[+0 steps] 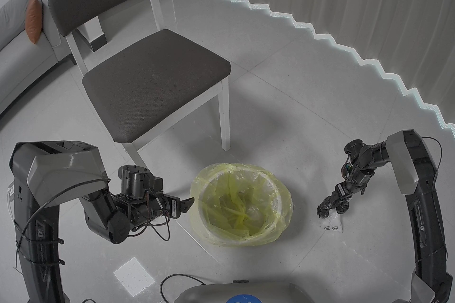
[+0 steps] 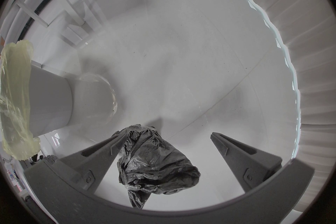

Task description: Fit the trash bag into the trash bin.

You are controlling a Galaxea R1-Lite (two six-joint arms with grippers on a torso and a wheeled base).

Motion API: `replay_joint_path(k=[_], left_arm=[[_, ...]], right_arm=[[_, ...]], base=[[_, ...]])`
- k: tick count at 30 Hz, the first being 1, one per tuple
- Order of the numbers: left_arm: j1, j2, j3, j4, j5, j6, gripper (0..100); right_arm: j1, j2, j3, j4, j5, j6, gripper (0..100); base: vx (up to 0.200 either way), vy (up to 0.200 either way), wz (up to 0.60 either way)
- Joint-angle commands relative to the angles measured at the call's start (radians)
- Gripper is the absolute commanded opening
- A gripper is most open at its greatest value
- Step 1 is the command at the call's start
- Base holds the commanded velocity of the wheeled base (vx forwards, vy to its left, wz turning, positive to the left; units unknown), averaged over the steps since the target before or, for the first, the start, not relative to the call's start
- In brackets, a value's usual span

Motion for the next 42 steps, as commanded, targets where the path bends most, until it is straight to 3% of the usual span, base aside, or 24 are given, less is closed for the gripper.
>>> replay_joint_path(k=[1, 16, 17, 30, 34, 38, 42], left_arm=[[-0.006, 0.002, -0.003, 0.000, 0.001, 0.000, 100], [-0.014, 0.005, 0.005, -0.006, 0.012, -0.001, 100], [-0.014, 0.004, 0.005, -0.006, 0.012, -0.001, 100], [-0.011, 0.005, -0.014, -0.032, 0.011, 0.000, 100], [-0.011, -0.006, -0.009, -0.042, 0.009, -0.004, 100], [-0.014, -0.033, 0.023, -0.142, 0.012, -0.038, 100], [-0.028, -0.113, 0.066, -0.148, 0.012, -0.057, 100]], right_arm=[[0.012, 0.044, -0.020, 0.023, -0.002, 0.019, 100], [0.014, 0.047, -0.020, 0.016, 0.009, 0.034, 100], [0.014, 0.047, -0.020, 0.016, 0.007, 0.034, 0], [0.009, 0.041, -0.020, 0.019, 0.012, 0.059, 0], [0.014, -0.001, -0.020, 0.016, 0.041, 0.063, 0], [0.030, -0.147, 0.098, -0.014, 0.073, 0.065, 0], [0.034, -0.272, 0.213, -0.093, 0.090, 0.063, 0]], base=[[0.000, 0.000, 0.00], [0.000, 0.000, 0.00], [0.000, 0.000, 0.00], [0.000, 0.000, 0.00], [0.000, 0.000, 0.00], [0.000, 0.000, 0.00], [0.000, 0.000, 0.00]])
